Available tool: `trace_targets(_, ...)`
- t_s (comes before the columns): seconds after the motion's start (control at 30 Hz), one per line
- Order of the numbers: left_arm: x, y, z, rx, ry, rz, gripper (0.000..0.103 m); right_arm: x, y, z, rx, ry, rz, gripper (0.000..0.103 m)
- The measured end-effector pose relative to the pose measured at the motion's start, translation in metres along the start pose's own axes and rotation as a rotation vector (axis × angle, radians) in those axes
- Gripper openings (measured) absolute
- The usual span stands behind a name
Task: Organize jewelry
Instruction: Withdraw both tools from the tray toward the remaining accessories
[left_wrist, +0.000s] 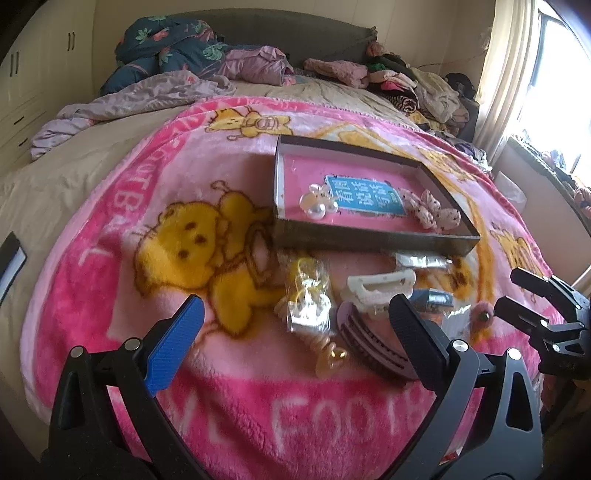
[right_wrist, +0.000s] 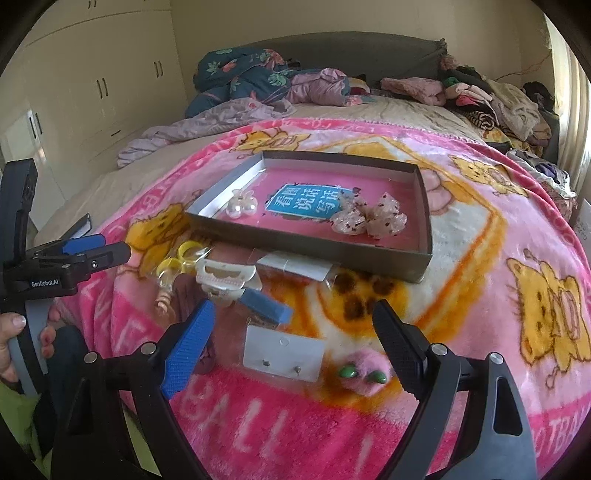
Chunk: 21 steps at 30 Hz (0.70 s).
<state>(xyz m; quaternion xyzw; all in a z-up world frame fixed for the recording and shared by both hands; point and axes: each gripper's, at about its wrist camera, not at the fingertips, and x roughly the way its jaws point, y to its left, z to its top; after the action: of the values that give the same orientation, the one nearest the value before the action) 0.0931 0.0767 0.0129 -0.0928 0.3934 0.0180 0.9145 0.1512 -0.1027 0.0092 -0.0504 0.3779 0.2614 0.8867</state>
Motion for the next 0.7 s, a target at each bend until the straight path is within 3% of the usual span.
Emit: trace_targets(0.7,0.053,-0.007,-0.036,0.009,0.14,0.016,0.091,0.028,-0.001,-0.011,-0.055,0.066,0.011,0.085)
